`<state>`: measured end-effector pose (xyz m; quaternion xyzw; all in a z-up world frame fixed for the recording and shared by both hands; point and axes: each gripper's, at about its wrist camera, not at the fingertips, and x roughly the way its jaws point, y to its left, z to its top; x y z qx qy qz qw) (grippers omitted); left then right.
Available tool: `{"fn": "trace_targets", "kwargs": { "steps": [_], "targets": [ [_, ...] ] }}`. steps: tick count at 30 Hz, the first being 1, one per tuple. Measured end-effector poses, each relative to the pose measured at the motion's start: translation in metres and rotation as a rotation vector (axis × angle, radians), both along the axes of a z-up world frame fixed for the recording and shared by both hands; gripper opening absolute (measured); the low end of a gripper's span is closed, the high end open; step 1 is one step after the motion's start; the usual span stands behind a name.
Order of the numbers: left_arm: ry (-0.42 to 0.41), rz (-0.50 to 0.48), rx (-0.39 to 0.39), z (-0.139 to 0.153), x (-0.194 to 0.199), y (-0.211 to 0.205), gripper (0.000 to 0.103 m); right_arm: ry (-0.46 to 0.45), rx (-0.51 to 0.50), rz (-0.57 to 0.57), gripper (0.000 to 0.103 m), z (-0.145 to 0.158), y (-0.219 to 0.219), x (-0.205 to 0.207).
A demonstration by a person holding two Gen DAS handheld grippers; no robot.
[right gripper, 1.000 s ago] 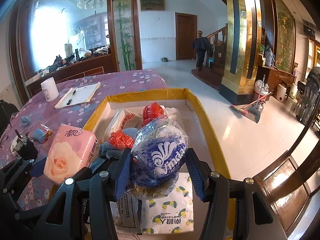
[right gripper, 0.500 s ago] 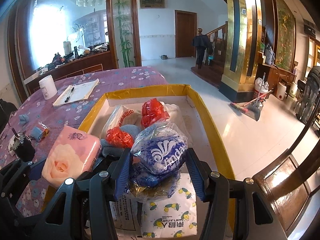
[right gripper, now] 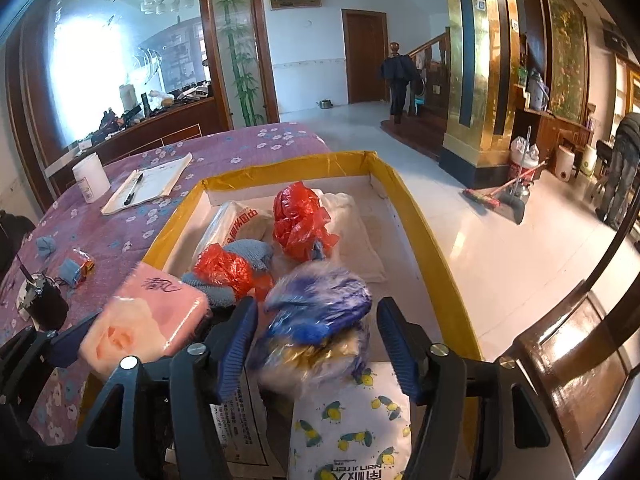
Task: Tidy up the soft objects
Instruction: 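Move both open tools back to the table pile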
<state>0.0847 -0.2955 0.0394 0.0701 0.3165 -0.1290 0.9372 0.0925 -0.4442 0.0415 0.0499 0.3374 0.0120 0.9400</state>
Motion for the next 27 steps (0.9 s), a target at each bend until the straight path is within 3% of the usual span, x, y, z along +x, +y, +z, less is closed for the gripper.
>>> {"fn": "trace_targets", "kwargs": {
  "steps": [4,12,27],
  "targets": [
    [-0.029,0.002,0.002,0.003,-0.005,0.001,0.074,-0.06,0.01,-0.021,0.073,0.008,-0.005,-0.01],
    [-0.088,0.005,0.013,0.012,-0.015,0.001,0.076,-0.165,-0.028,-0.07,0.081,0.023,-0.002,-0.029],
    [-0.177,0.013,0.035,0.021,-0.027,0.003,0.08,-0.205,-0.061,-0.103,0.086,0.028,-0.002,-0.032]
  ]
}}
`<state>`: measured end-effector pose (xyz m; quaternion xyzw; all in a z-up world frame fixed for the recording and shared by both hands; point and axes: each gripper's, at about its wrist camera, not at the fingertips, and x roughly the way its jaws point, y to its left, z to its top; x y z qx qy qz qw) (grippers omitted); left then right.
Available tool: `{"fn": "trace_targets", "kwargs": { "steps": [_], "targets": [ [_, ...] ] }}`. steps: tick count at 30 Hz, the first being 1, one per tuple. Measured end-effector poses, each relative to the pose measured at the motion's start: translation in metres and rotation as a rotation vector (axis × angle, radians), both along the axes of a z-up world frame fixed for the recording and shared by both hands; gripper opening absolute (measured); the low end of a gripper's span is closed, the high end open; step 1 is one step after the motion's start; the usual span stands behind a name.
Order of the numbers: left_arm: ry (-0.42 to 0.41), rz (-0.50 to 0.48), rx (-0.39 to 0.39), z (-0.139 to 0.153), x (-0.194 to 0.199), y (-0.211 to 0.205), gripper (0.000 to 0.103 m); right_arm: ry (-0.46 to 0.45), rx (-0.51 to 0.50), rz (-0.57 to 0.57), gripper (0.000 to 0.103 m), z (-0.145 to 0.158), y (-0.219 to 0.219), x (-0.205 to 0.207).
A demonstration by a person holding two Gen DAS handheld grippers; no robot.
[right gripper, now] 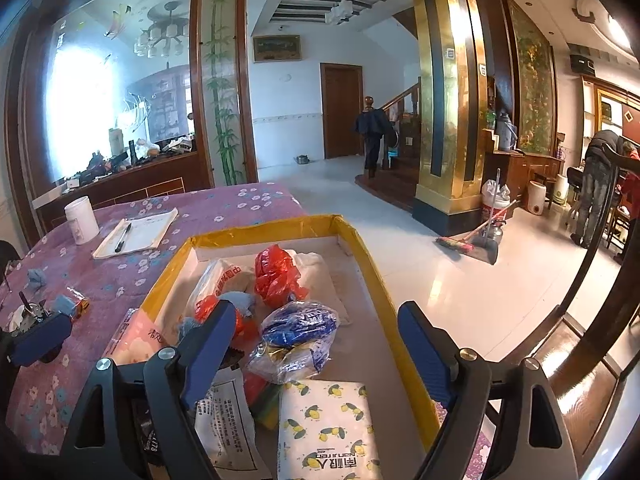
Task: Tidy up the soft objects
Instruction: 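Move both open tools back to the table pile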
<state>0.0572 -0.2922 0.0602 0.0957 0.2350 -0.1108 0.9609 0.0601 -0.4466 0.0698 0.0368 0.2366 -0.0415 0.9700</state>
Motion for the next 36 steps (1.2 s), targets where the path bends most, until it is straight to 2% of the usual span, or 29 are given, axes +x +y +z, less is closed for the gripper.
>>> {"fn": "trace_targets", "kwargs": {
  "steps": [8,16,19,26,30,36],
  "targets": [
    [-0.015,0.015,0.034,0.004,-0.006,0.0,0.08,-0.012,0.005,-0.022,0.087,0.001,-0.004,0.0],
    [-0.026,0.032,0.043,0.035,-0.043,0.023,0.082,-0.022,0.017,-0.045,0.088,0.002,-0.01,-0.002],
    [-0.025,0.04,0.02,0.042,-0.065,0.043,0.086,-0.028,0.011,-0.046,0.088,0.003,-0.009,-0.003],
    [0.023,0.102,-0.063,0.038,-0.092,0.104,0.086,-0.027,0.001,-0.049,0.088,0.008,0.002,-0.014],
    [0.044,0.164,-0.084,0.029,-0.1,0.138,0.086,-0.022,0.076,0.03,0.088,0.014,0.027,-0.034],
    [0.136,0.289,-0.188,0.012,-0.097,0.205,0.086,-0.033,0.044,0.244,0.091,0.023,0.11,-0.06]
  ]
}}
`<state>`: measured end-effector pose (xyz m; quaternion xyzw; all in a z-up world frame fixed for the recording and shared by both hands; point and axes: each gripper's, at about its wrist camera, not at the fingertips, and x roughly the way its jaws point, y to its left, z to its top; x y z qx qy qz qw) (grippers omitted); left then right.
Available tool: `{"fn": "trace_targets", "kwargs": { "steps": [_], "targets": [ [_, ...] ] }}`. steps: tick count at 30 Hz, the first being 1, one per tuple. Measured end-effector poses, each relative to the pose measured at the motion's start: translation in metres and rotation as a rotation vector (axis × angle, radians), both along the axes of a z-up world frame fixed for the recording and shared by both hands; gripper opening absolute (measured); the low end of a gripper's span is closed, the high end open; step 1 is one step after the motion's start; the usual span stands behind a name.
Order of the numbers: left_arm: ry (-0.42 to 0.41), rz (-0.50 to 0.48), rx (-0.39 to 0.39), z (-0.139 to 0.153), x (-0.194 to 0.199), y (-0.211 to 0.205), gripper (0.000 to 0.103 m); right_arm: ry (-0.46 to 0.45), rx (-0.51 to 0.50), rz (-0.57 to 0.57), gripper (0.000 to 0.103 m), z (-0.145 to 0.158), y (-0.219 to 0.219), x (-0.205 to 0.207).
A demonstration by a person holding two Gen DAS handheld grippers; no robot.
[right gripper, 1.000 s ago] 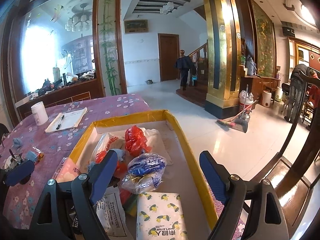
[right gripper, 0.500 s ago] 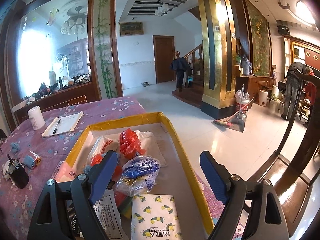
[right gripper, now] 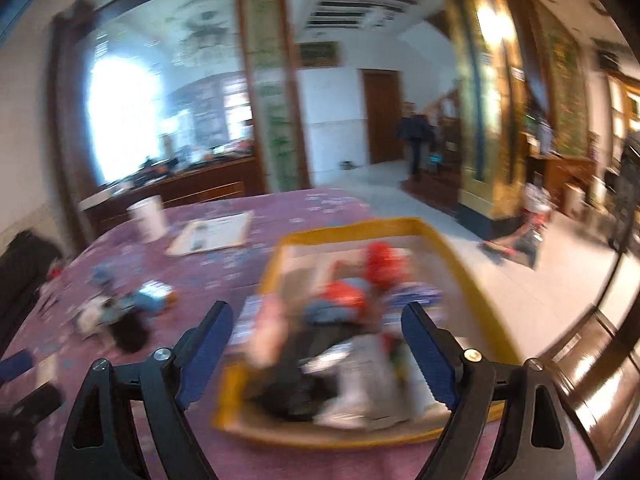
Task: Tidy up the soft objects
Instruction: 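Move both open tools back to the table pile, then grasp the white 'Face' tissue pack with the left tool while the right tool grasps the white cloth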
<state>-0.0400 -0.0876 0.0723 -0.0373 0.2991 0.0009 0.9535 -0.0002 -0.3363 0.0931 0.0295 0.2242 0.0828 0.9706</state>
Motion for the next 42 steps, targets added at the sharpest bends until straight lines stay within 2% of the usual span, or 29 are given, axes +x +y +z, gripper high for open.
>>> {"fn": "trace_targets", "kwargs": {
  "steps": [6,11,18,24,32,36,39,41,42],
  "targets": [
    [0.02,0.122,-0.046,-0.004,-0.005,0.052,0.086,0.029,-0.086,0.249,0.092,-0.017,0.089,-0.02],
    [0.065,0.204,-0.073,-0.012,0.0,0.087,0.086,0.1,-0.151,0.347,0.092,-0.04,0.125,-0.016],
    [0.145,0.33,-0.108,-0.023,0.006,0.124,0.086,0.186,-0.021,0.361,0.093,-0.048,0.104,0.002],
    [0.218,0.426,-0.149,-0.031,0.012,0.151,0.086,0.196,0.055,0.369,0.093,-0.049,0.093,0.004],
    [0.311,0.447,-0.203,-0.044,0.021,0.16,0.086,0.198,0.105,0.383,0.093,-0.048,0.086,0.005],
    [0.344,0.431,-0.181,-0.051,0.036,0.154,0.086,0.189,0.117,0.382,0.093,-0.047,0.083,0.003],
    [0.359,0.44,-0.13,-0.058,0.047,0.15,0.086,0.19,0.123,0.38,0.093,-0.047,0.081,0.004],
    [0.369,0.425,-0.141,-0.064,0.051,0.153,0.072,0.191,0.125,0.378,0.094,-0.047,0.081,0.004],
    [0.373,0.434,-0.122,-0.065,0.05,0.154,0.056,0.192,0.124,0.379,0.094,-0.047,0.081,0.004]
  ]
}}
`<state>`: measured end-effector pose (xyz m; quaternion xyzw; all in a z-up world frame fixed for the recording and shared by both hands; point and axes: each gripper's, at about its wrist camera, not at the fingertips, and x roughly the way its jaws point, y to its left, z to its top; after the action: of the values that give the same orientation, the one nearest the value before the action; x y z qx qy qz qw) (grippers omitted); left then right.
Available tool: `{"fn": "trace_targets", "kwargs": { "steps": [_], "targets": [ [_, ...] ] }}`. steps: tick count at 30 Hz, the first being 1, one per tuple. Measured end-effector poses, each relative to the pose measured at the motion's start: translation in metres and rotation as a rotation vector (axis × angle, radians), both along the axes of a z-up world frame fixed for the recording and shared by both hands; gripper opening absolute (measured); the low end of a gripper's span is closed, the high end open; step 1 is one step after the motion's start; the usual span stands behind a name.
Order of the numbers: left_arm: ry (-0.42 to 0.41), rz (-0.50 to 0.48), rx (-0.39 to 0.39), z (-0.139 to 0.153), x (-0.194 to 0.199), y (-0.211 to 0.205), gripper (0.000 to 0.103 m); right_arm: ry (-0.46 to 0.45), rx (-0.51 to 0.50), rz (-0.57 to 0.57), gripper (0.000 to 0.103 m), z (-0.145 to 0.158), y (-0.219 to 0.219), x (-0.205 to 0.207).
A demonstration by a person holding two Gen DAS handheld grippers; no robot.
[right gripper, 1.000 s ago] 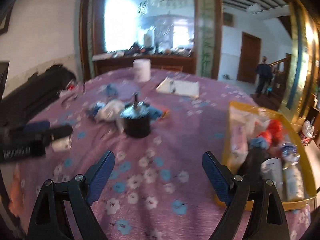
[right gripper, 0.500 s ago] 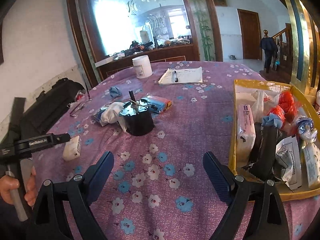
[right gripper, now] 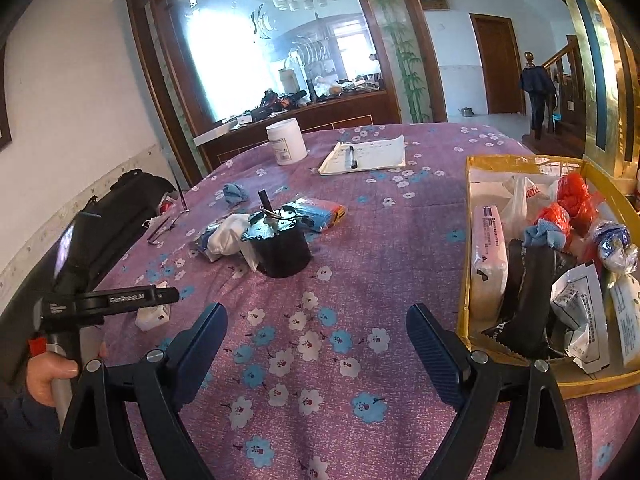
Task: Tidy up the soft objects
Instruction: 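Grasp the white 'Face' tissue pack with the left tool while the right tool grasps the white cloth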
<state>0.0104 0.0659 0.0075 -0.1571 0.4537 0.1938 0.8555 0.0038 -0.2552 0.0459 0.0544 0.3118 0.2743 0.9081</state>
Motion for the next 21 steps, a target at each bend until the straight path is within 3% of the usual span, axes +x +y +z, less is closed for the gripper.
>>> {"fn": "trace_targets", "kwargs": {
  "steps": [1,8,11,14,17,21],
  "targets": [
    [-0.006,-0.005,0.032,0.001,-0.001,0.0,0.048,0.002,-0.001,0.0,0.093,0.0,0.0,0.0],
    [-0.085,-0.025,-0.024,0.003,-0.018,0.028,0.046,0.012,-0.046,0.014,0.094,-0.001,0.009,0.002],
    [-0.125,0.009,-0.031,0.002,-0.025,0.042,0.046,0.009,-0.127,0.072,0.093,0.008,0.033,0.001],
    [-0.139,0.004,-0.08,0.0,-0.024,0.045,0.046,0.035,-0.112,0.166,0.094,0.026,0.061,0.007],
    [-0.157,-0.002,-0.082,0.002,-0.025,0.044,0.046,0.058,-0.13,0.218,0.094,0.039,0.099,0.024],
    [-0.152,0.013,-0.1,0.0,-0.025,0.049,0.046,0.081,-0.23,0.264,0.094,0.038,0.158,0.055]
  ]
}}
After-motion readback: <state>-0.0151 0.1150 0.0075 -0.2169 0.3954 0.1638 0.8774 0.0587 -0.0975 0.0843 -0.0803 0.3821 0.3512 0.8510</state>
